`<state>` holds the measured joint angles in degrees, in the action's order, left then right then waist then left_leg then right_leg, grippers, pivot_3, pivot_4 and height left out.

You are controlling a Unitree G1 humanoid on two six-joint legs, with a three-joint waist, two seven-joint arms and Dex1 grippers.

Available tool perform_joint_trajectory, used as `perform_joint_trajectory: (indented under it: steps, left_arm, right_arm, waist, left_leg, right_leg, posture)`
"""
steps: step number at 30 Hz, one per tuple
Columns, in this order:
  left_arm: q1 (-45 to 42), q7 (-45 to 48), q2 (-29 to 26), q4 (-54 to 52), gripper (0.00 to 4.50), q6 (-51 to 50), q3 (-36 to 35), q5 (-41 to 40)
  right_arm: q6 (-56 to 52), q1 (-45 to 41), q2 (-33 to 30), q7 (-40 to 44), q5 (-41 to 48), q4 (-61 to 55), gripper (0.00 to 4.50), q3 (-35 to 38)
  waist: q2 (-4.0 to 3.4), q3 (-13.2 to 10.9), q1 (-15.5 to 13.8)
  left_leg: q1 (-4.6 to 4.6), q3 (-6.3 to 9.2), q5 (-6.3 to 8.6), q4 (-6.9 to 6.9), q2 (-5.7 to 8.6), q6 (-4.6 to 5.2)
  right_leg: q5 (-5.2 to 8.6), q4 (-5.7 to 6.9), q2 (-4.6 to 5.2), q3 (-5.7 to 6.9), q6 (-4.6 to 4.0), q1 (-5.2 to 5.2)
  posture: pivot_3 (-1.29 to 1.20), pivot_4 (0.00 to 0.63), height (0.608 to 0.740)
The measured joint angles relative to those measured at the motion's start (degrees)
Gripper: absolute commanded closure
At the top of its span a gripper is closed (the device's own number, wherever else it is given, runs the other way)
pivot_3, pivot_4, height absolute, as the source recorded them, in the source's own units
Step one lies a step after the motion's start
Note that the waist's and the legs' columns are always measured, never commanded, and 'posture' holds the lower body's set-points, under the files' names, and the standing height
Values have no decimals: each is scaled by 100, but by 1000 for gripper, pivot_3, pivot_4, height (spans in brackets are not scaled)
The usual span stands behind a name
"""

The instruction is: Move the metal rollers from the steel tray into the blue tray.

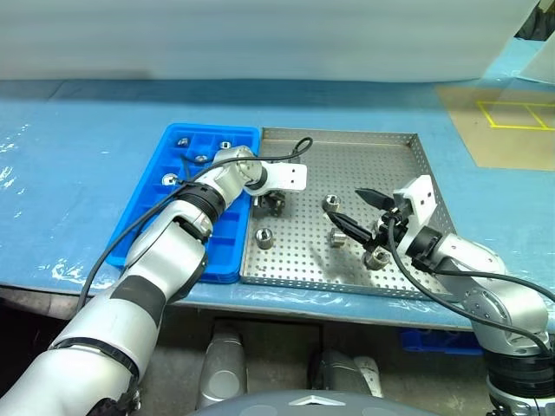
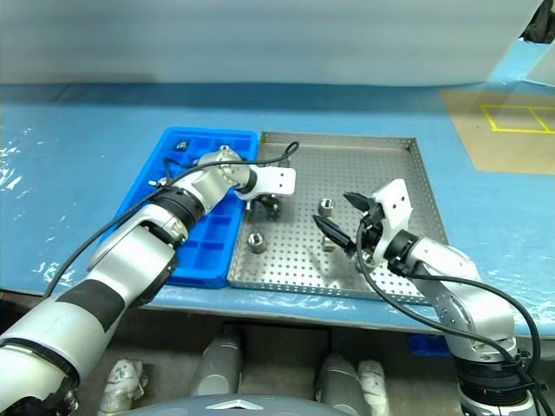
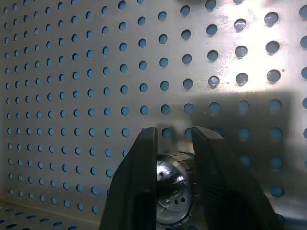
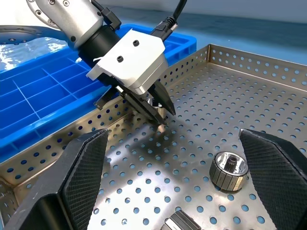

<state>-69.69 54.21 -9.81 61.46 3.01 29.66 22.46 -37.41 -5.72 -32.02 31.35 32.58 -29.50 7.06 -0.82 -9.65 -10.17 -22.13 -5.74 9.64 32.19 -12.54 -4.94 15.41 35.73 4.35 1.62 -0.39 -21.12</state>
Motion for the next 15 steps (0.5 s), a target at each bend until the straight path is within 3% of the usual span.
perform_joint_trajectory:
  steps: [6,15]
  left_arm:
    - [89,-104,280,-367,4464,-1048,-1375,-1179]
    - [1527,-394,223,-3164,4464,-2482,-2842,-2886]
  right_arm:
    - [22,-22,31,-20,-23,1,0,-65]
    - [145,-251,119,76,-128,193,0,-303]
  waist:
    - [3,-2,0]
    - [3,-2,5]
  left_leg:
    - [-8,1,1,-3,4,6]
    - [-19,0,1,-7,-1,12]
  right_leg:
    - [0,-1,2,1,-1,-7]
    - [1,-7,1,4,-5,-14]
  posture:
    - [79,150,740]
    - [144,150,740]
